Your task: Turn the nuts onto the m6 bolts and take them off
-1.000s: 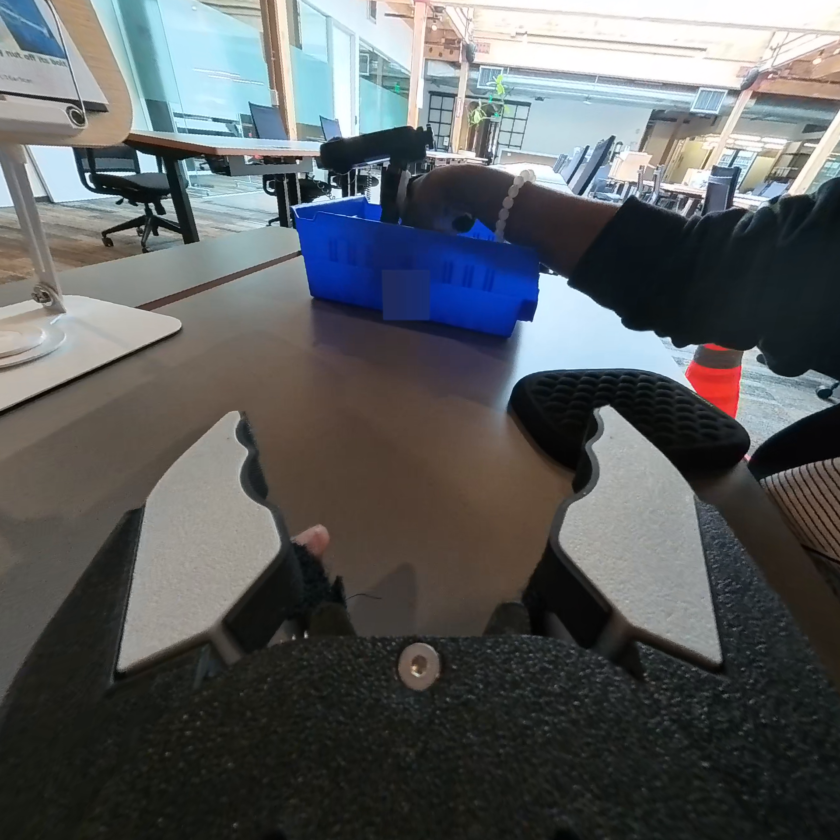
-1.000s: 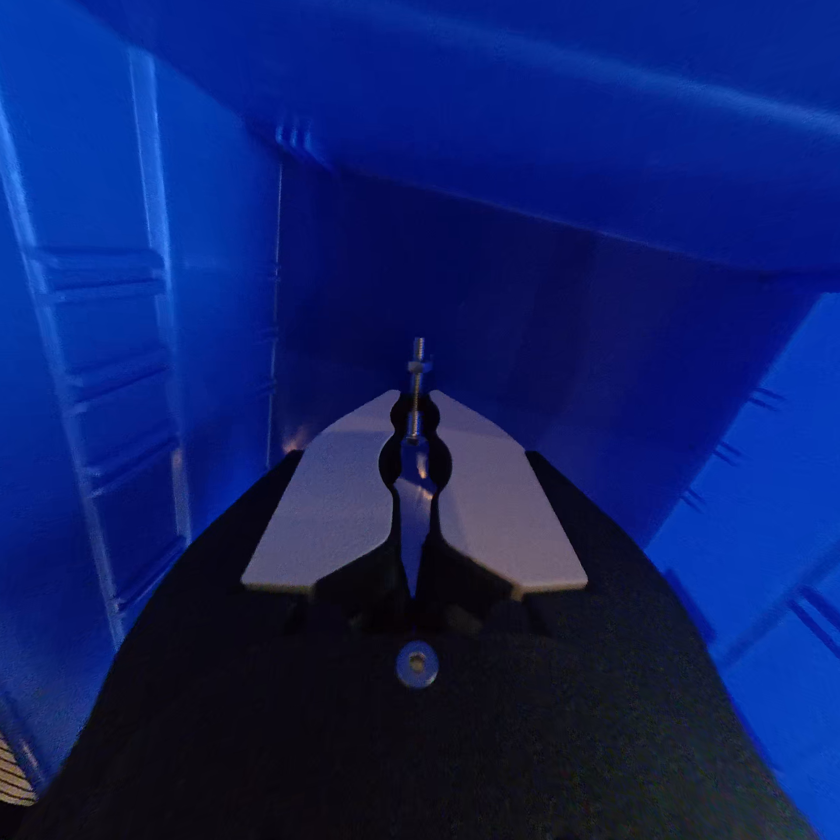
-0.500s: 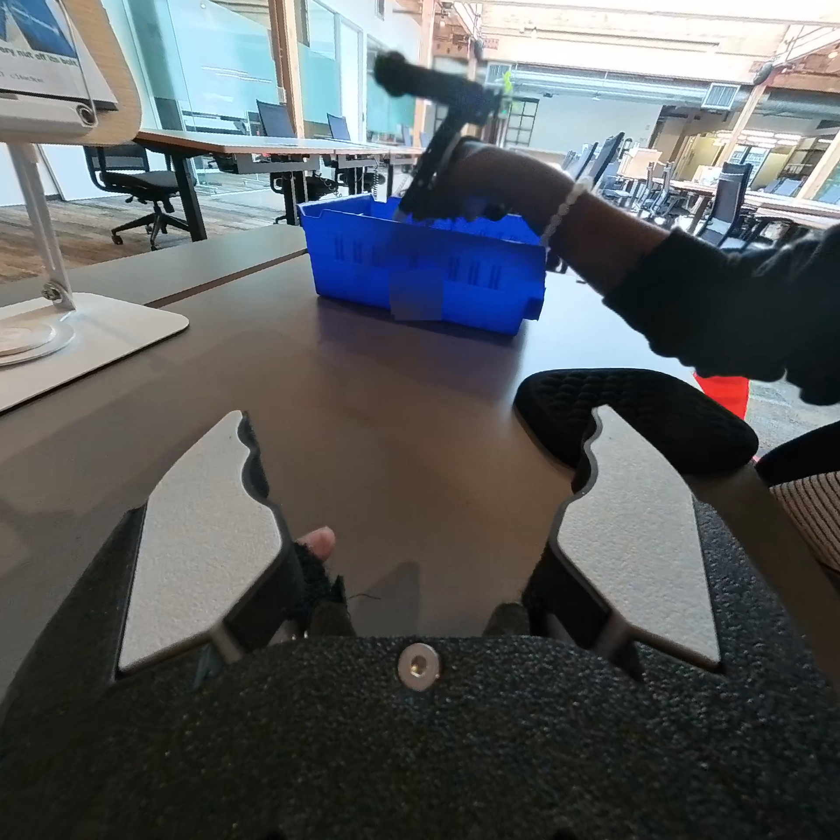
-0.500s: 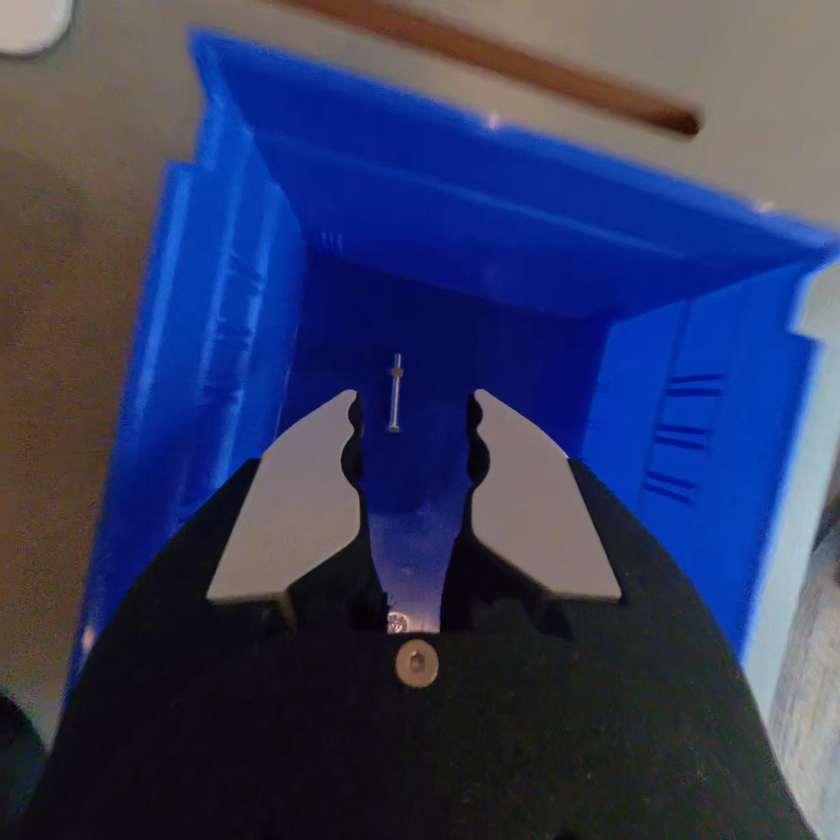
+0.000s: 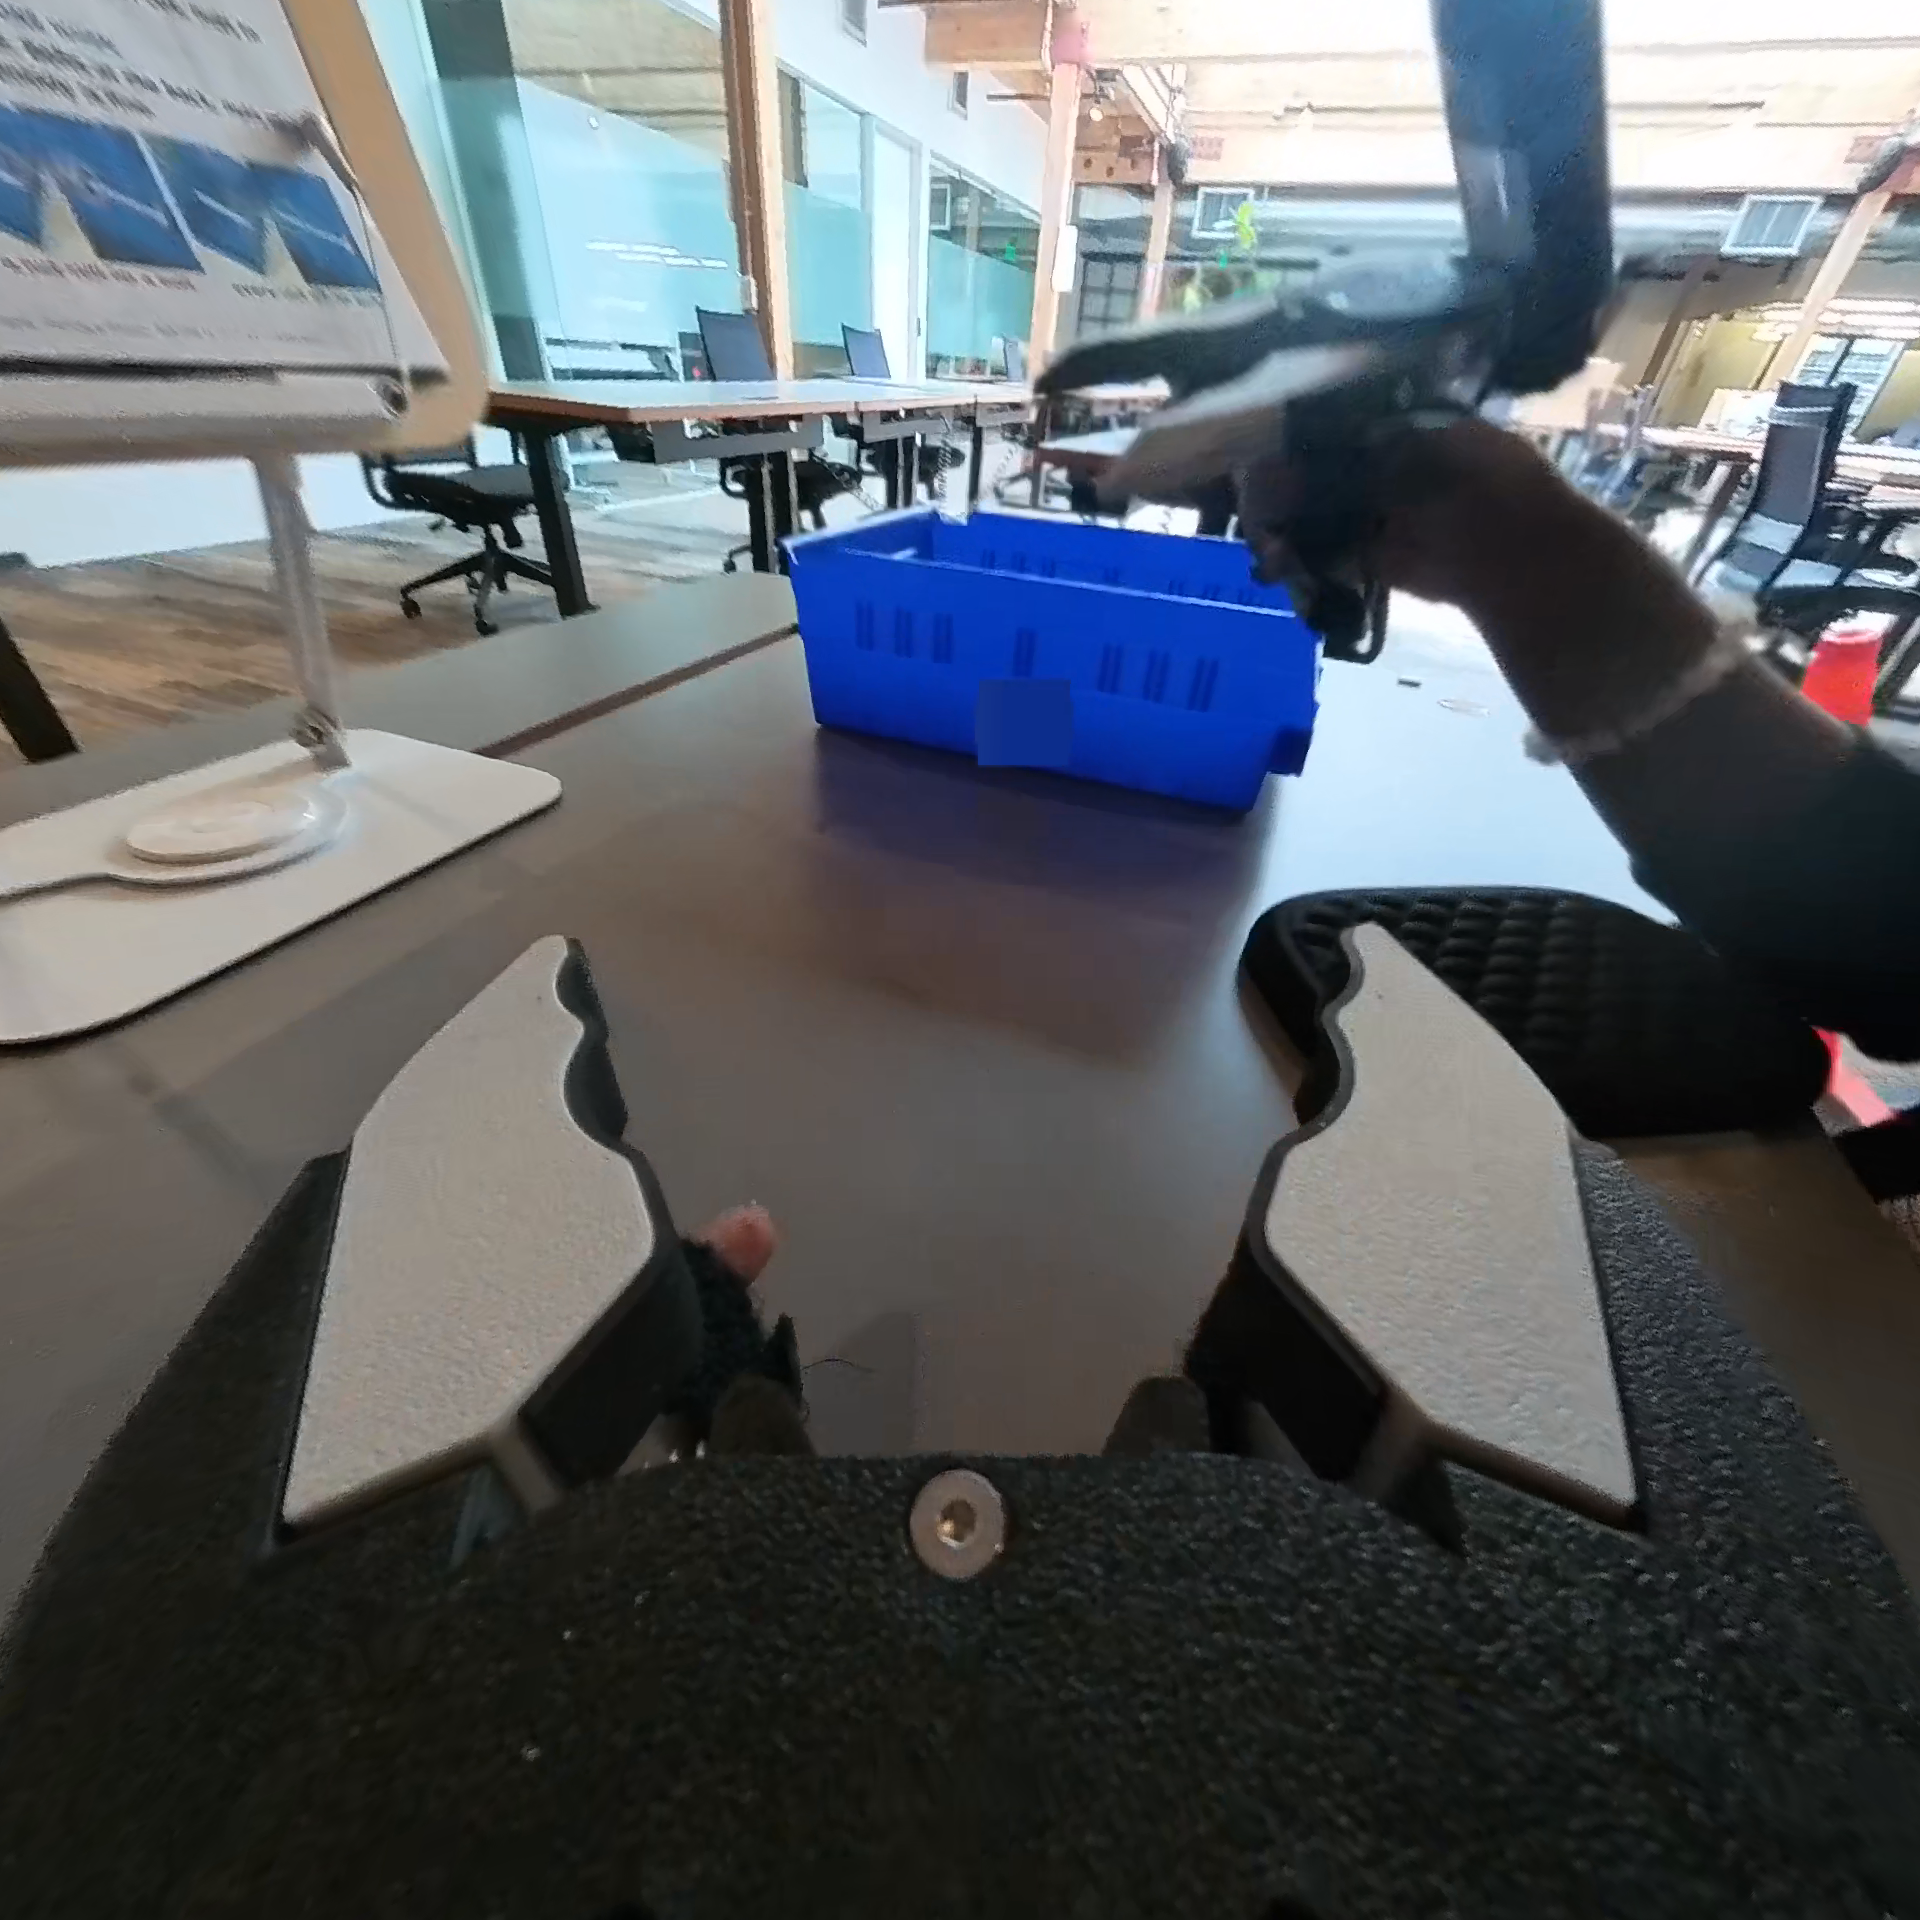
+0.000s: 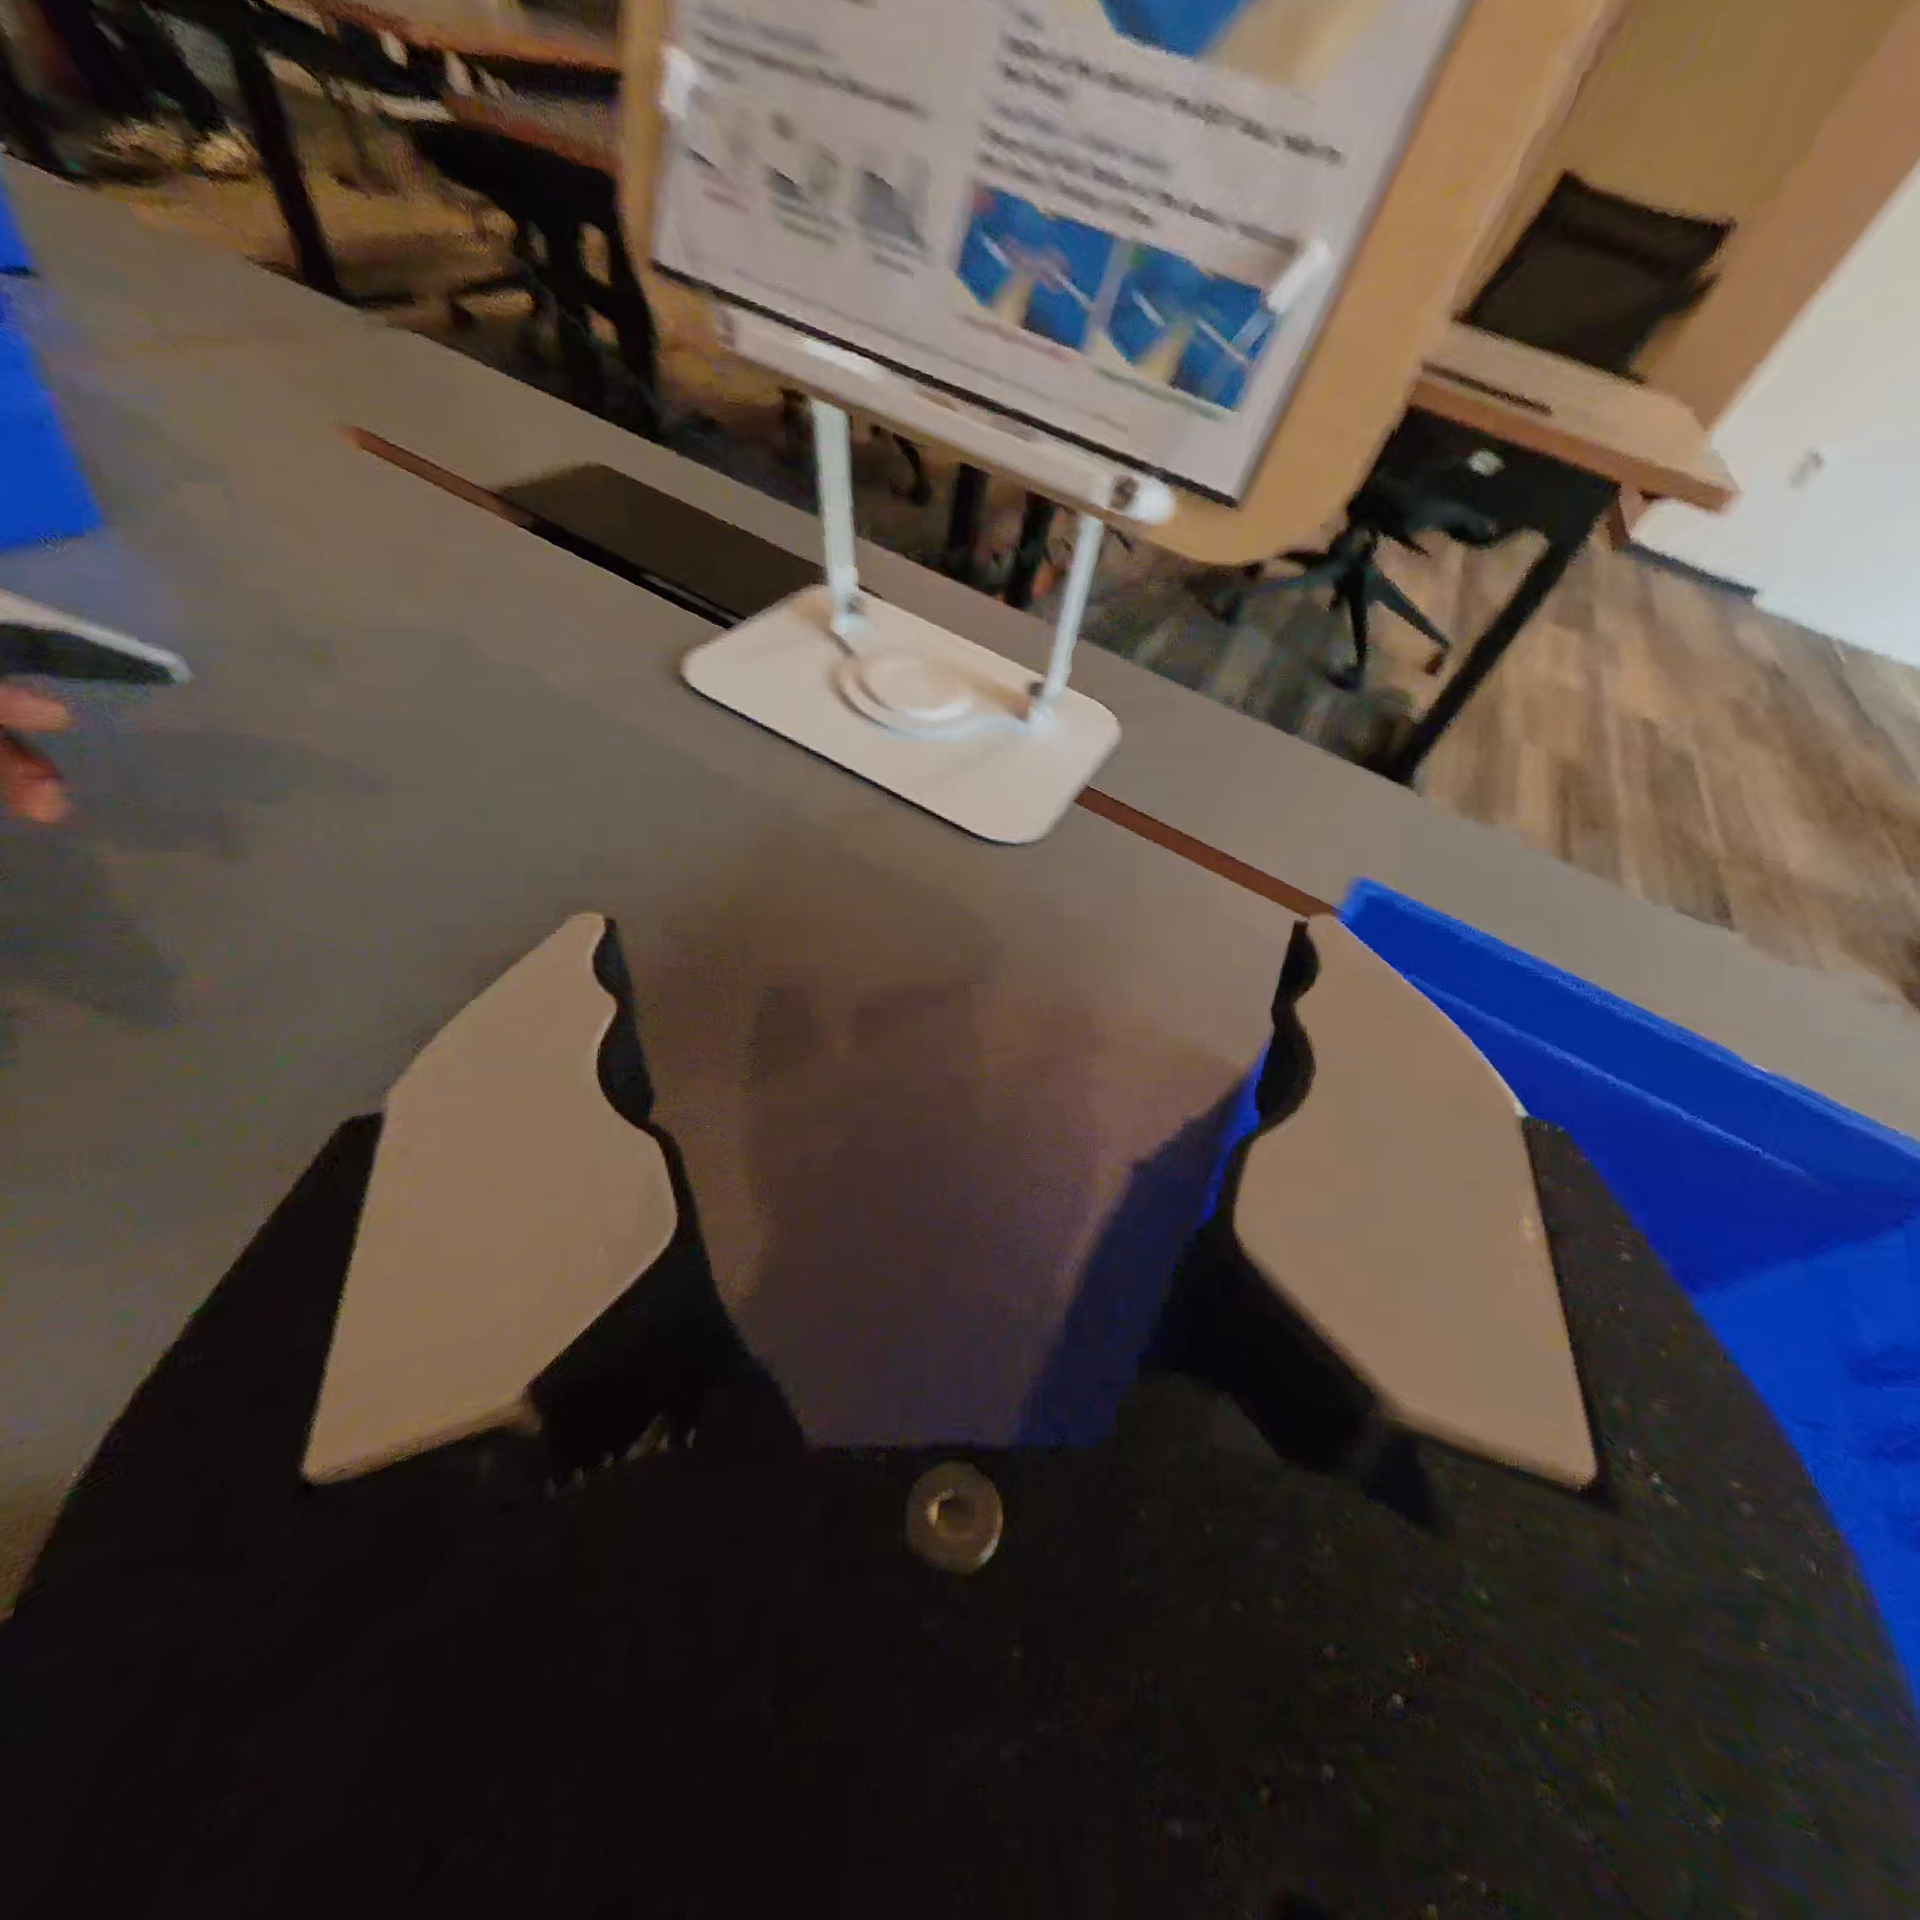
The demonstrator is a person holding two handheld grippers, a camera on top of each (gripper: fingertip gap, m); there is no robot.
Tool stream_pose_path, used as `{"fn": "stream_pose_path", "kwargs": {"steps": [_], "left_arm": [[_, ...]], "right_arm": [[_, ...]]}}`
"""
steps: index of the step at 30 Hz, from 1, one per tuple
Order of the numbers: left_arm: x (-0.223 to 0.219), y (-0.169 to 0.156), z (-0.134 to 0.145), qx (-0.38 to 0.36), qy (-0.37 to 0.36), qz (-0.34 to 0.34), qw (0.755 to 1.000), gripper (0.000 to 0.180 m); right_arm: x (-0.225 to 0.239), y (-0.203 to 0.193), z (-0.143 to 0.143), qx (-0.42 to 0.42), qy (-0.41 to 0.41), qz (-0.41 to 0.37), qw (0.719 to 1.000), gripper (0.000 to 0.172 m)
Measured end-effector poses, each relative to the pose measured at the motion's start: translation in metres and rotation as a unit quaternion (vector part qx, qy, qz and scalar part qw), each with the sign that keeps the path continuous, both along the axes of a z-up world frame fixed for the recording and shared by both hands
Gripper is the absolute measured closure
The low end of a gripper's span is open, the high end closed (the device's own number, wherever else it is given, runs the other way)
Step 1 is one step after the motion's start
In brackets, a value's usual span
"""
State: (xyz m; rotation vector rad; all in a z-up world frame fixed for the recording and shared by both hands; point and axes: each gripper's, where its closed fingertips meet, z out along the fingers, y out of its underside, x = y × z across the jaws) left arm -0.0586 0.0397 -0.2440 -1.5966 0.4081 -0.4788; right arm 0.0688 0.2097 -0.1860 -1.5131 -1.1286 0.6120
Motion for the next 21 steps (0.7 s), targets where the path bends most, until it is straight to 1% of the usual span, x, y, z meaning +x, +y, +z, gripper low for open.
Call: {"fn": "stream_pose_path", "kwargs": {"steps": [2,4,5,7,9,12,15,17,20,21], "left_arm": [[-0.007,-0.003,0.012,0.010,-0.002,0.016,1.000,0.058],[-0.018,-0.008,0.026,0.015,-0.006,0.041,0.999,0.077],[-0.023,-0.012,0.035,0.025,-0.008,0.053,0.998,0.082],[-0.033,-0.023,0.053,0.040,-0.005,0.074,0.996,0.086],[-0.047,-0.037,0.067,0.038,0.004,0.103,0.994,0.087],[-0.079,-0.065,0.083,0.022,0.030,0.168,0.985,0.091],[-0.125,-0.097,0.094,-0.015,0.065,0.249,0.966,0.092],[-0.159,-0.118,0.101,-0.053,0.071,0.291,0.953,0.096],[-0.215,-0.143,0.101,-0.150,0.074,0.342,0.925,0.102],[-0.235,-0.149,0.100,-0.181,0.070,0.356,0.914,0.109]], "right_arm": [[-0.009,-0.023,-0.006,0.022,0.015,0.020,0.999,0.055],[-0.017,-0.040,-0.011,0.049,0.024,0.036,0.998,0.055],[-0.019,-0.045,-0.012,0.062,0.029,0.037,0.997,0.056],[-0.024,-0.052,-0.015,0.083,0.034,0.045,0.995,0.056],[-0.026,-0.054,-0.017,0.088,0.036,0.049,0.994,0.058],[-0.029,-0.058,-0.019,0.081,0.034,0.059,0.994,0.060],[-0.031,-0.064,-0.022,0.077,0.033,0.072,0.994,0.062],[-0.034,-0.070,-0.025,0.075,0.028,0.083,0.993,0.062],[-0.037,-0.074,-0.029,0.083,0.014,0.089,0.992,0.062],[-0.037,-0.075,-0.029,0.086,0.013,0.090,0.992,0.062]]}}
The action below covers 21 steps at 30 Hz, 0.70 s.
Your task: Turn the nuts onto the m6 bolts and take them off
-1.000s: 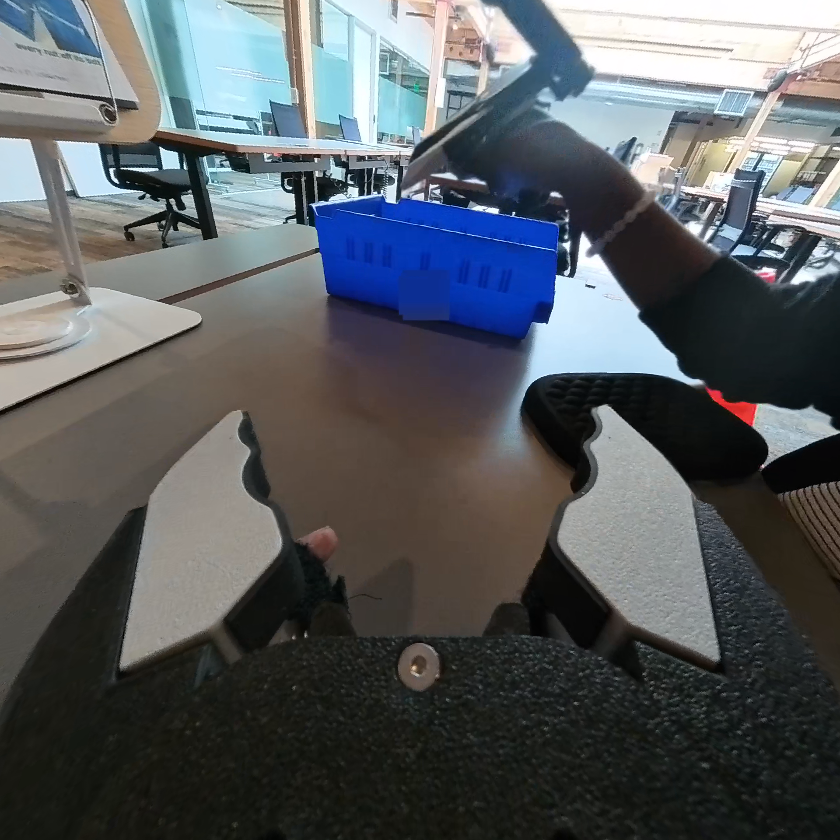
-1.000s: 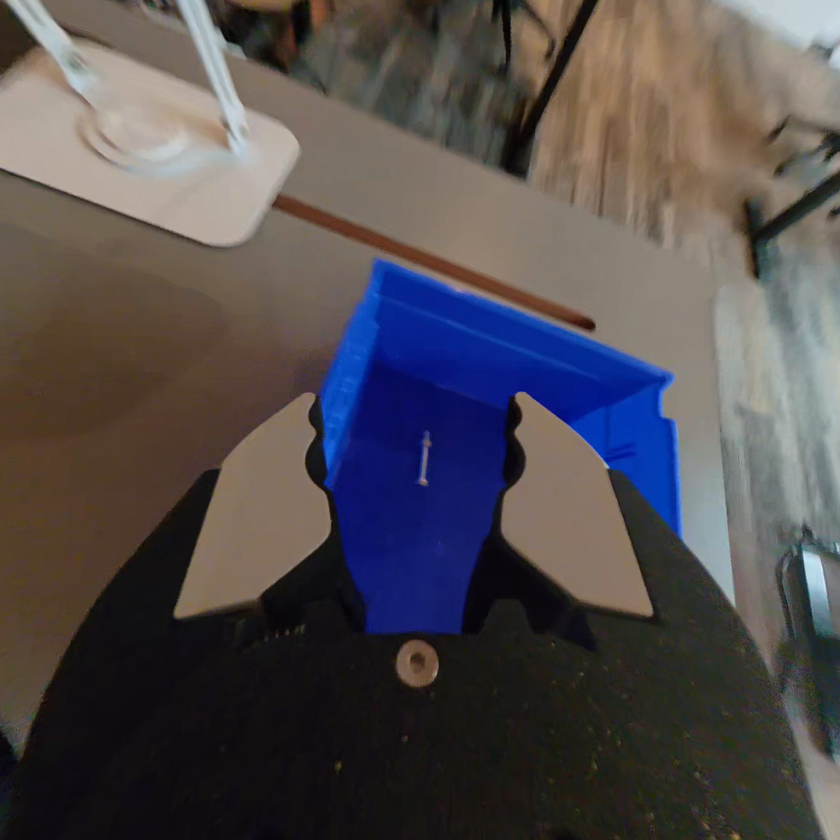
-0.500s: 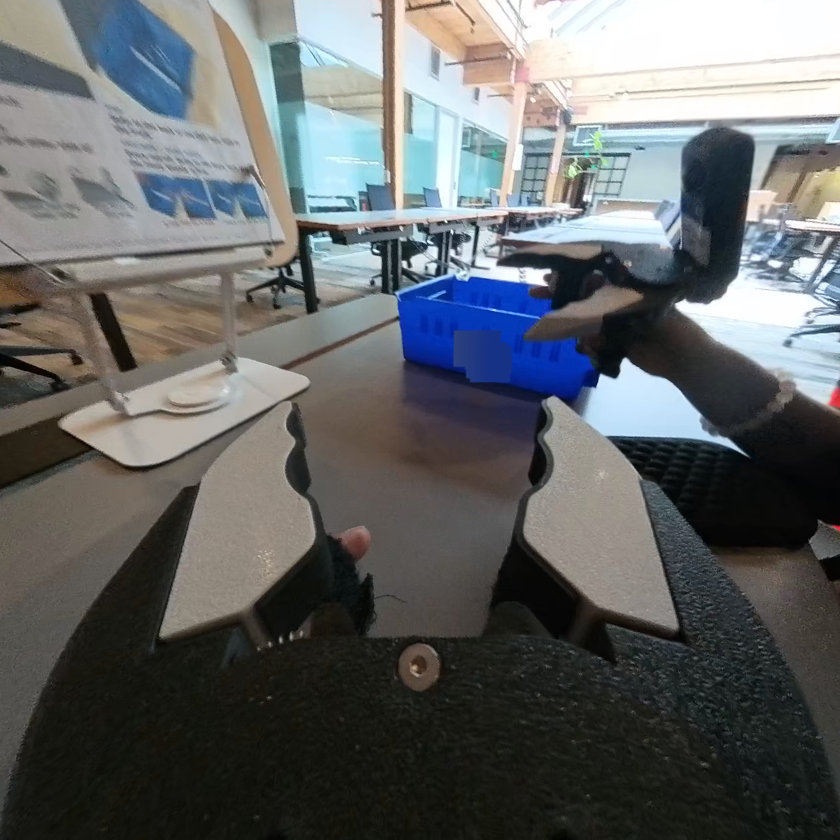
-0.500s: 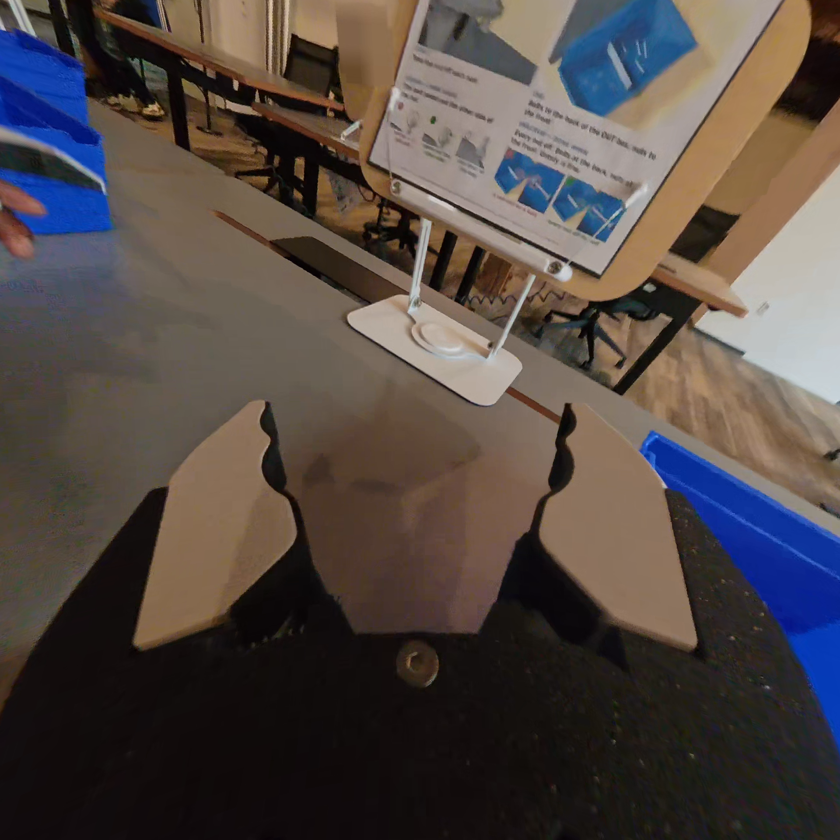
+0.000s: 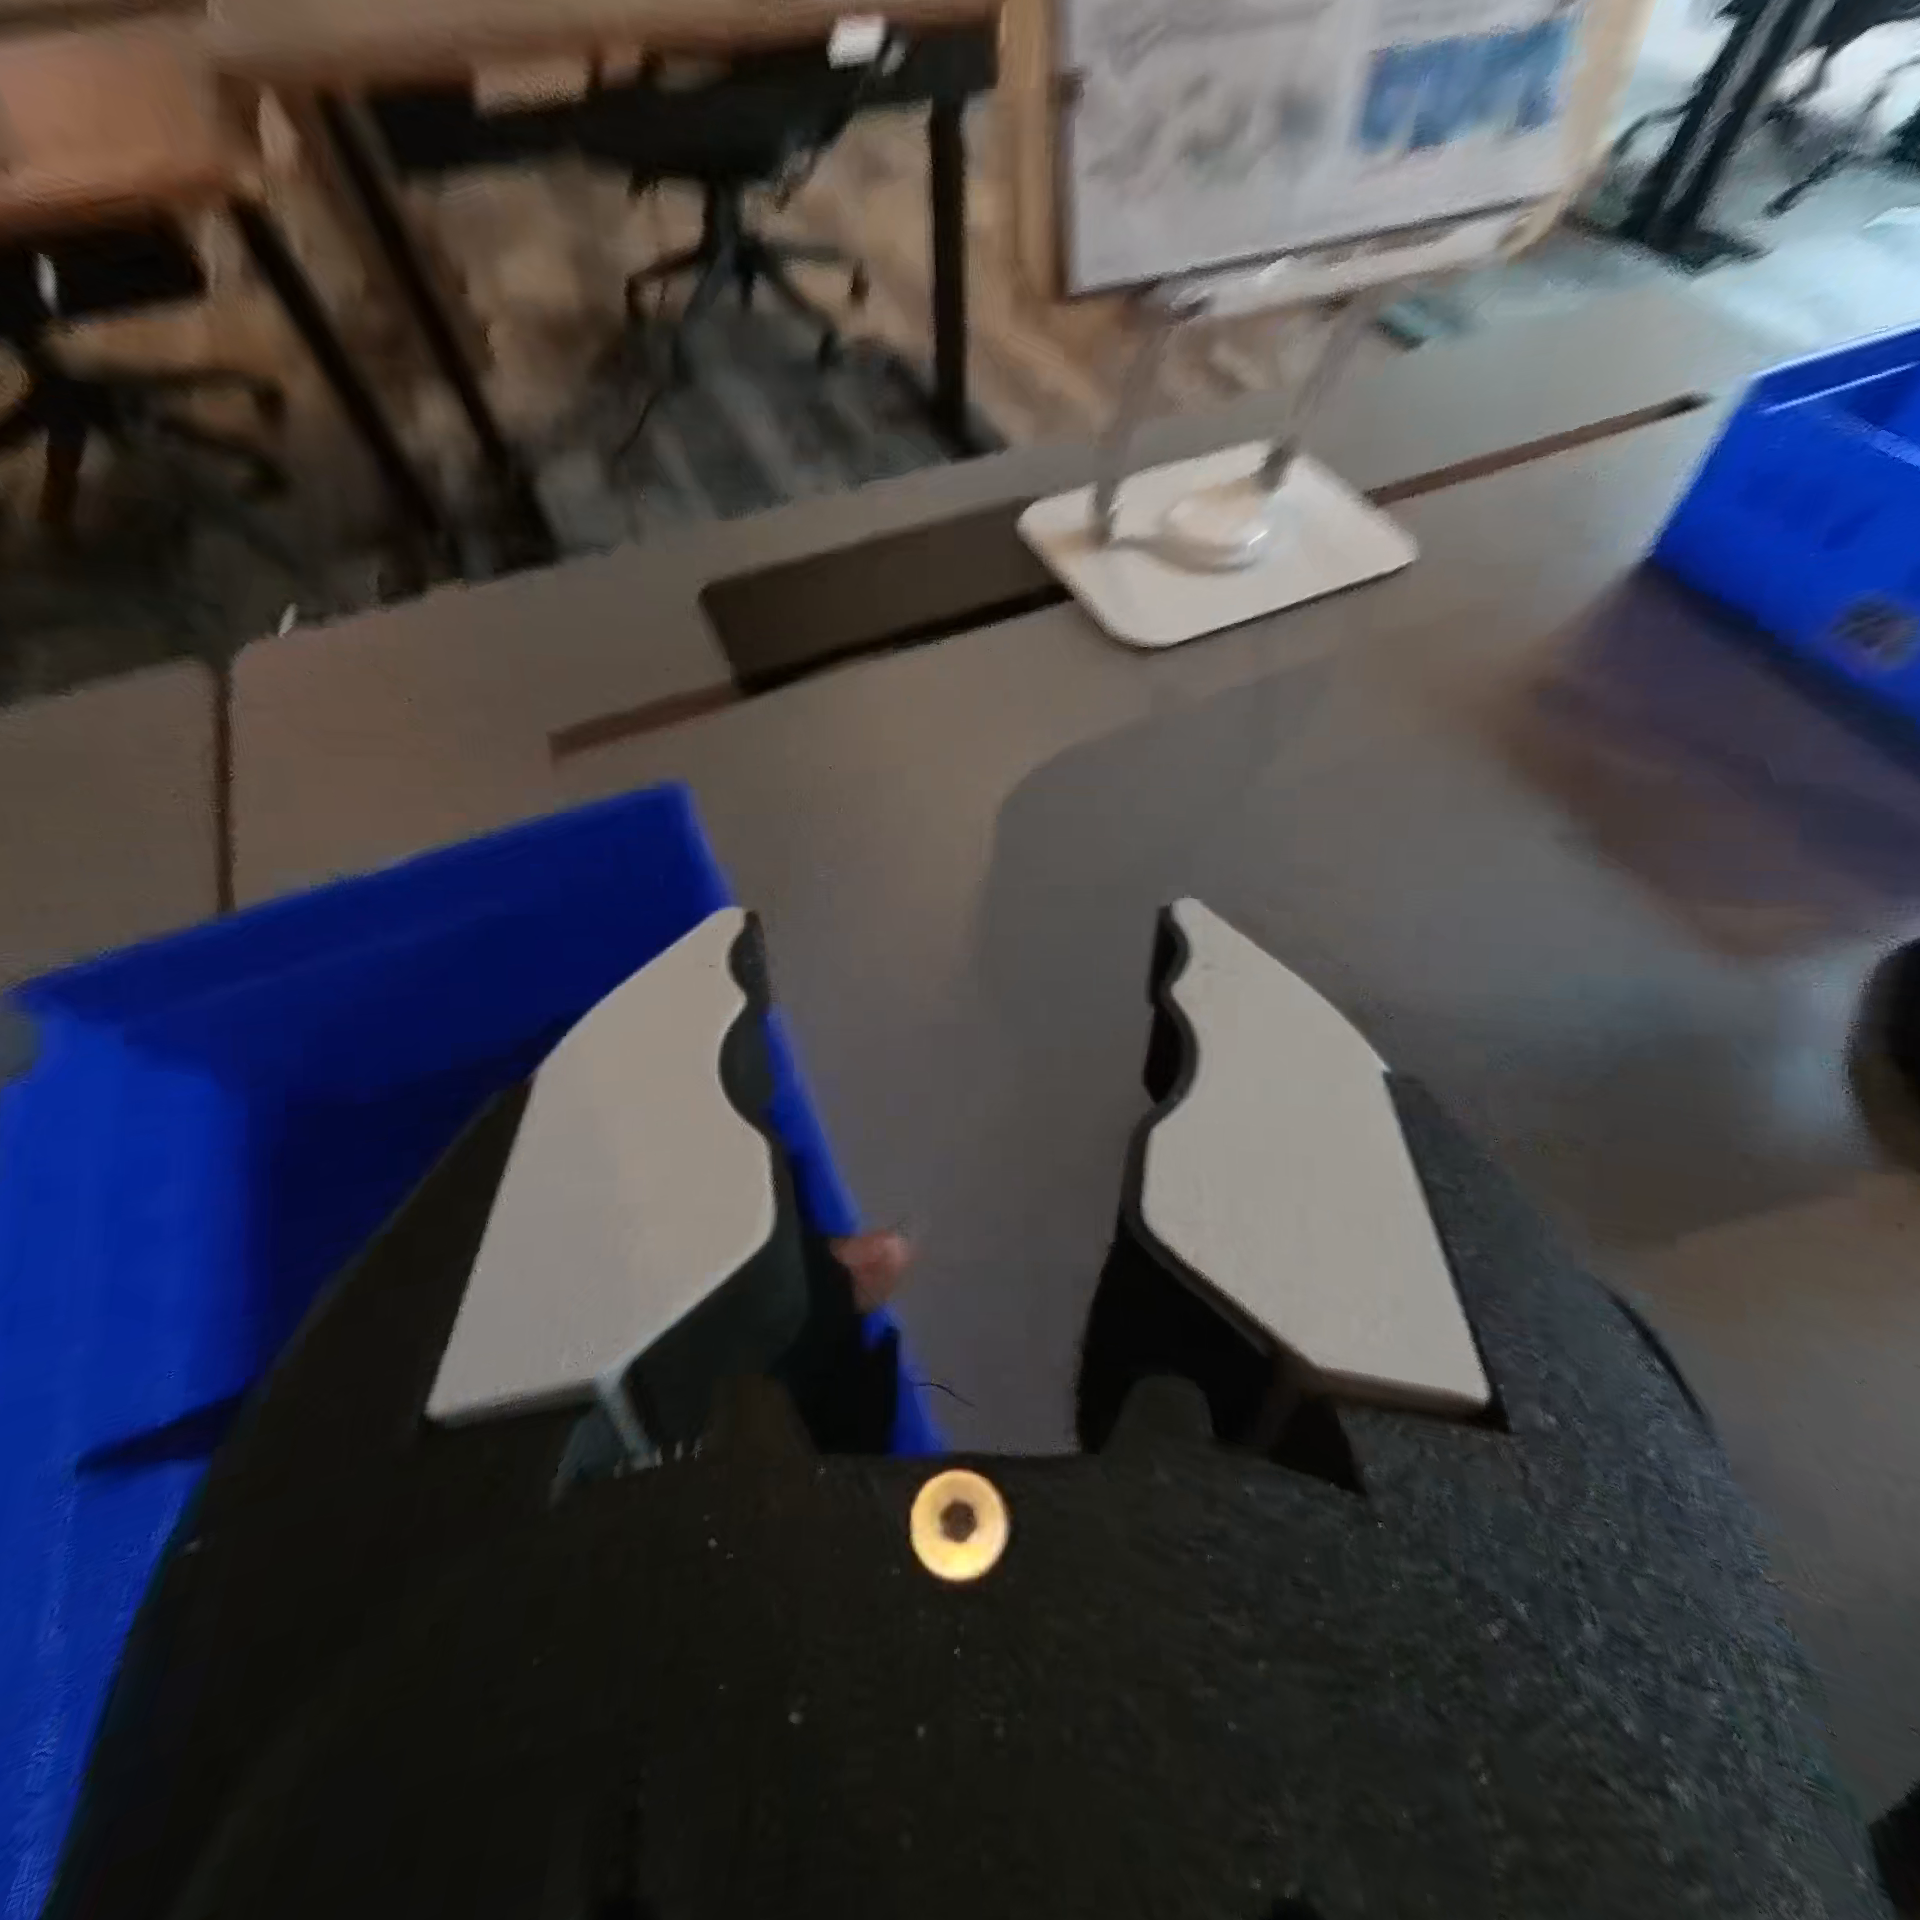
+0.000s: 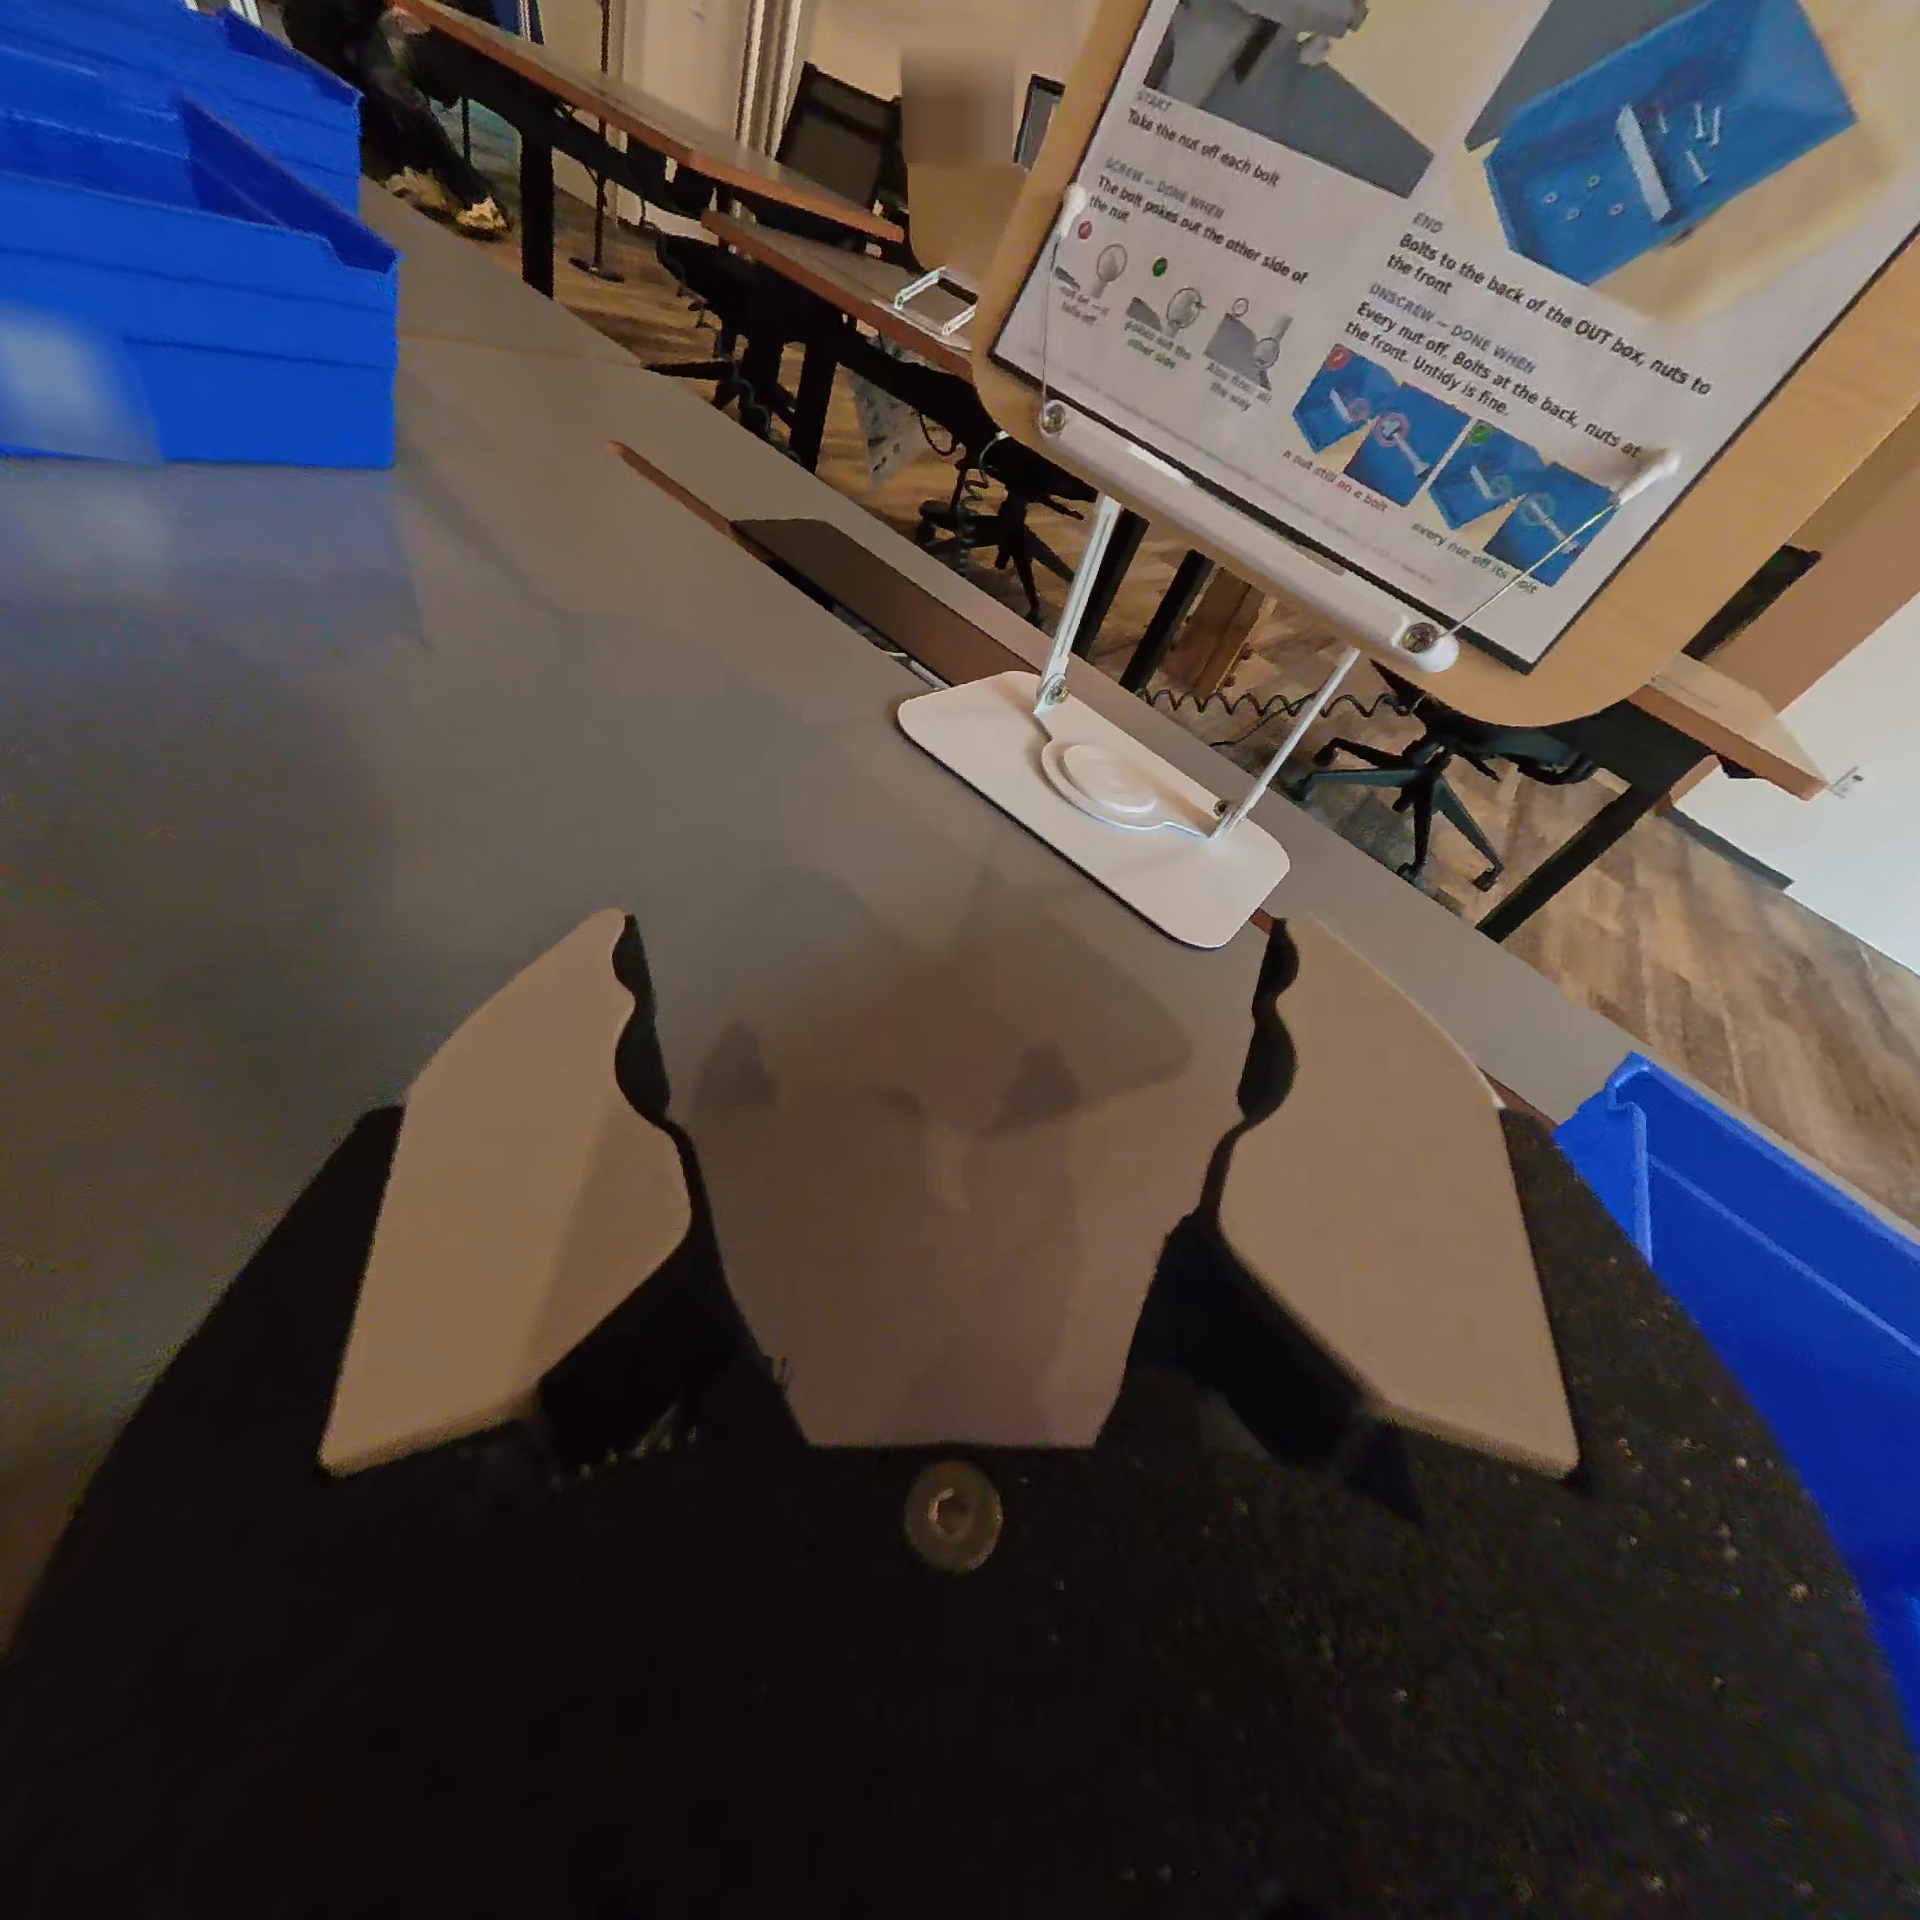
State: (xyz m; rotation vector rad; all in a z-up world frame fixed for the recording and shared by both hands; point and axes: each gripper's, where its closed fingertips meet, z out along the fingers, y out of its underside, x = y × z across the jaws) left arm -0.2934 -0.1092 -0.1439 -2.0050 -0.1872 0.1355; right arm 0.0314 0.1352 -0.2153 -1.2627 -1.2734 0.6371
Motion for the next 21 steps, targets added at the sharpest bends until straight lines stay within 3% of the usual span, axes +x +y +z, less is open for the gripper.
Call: {"fn": "stream_pose_path", "kwargs": {"steps": [3,7,12,17,21], "left_arm": [[-0.055,-0.011,-0.011,-0.083,-0.049,0.040,0.995,0.130],[-0.111,-0.015,-0.050,-0.185,-0.123,0.086,0.971,0.134],[-0.142,-0.010,-0.101,-0.257,-0.200,0.121,0.938,0.136],[-0.168,-0.025,-0.142,-0.348,-0.213,0.178,0.895,0.146],[-0.182,-0.030,-0.159,-0.383,-0.231,0.214,0.868,0.152]], "right_arm": [[0.001,0.003,0.000,-0.001,-0.002,-0.005,1.000,0.062],[0.003,0.006,0.000,-0.008,0.002,-0.007,1.000,0.064],[0.004,0.004,0.000,0.002,-0.003,-0.005,1.000,0.067],[0.001,0.000,-0.003,0.015,-0.016,0.003,1.000,0.068],[0.002,0.005,-0.008,0.016,-0.028,-0.004,0.999,0.069]]}}
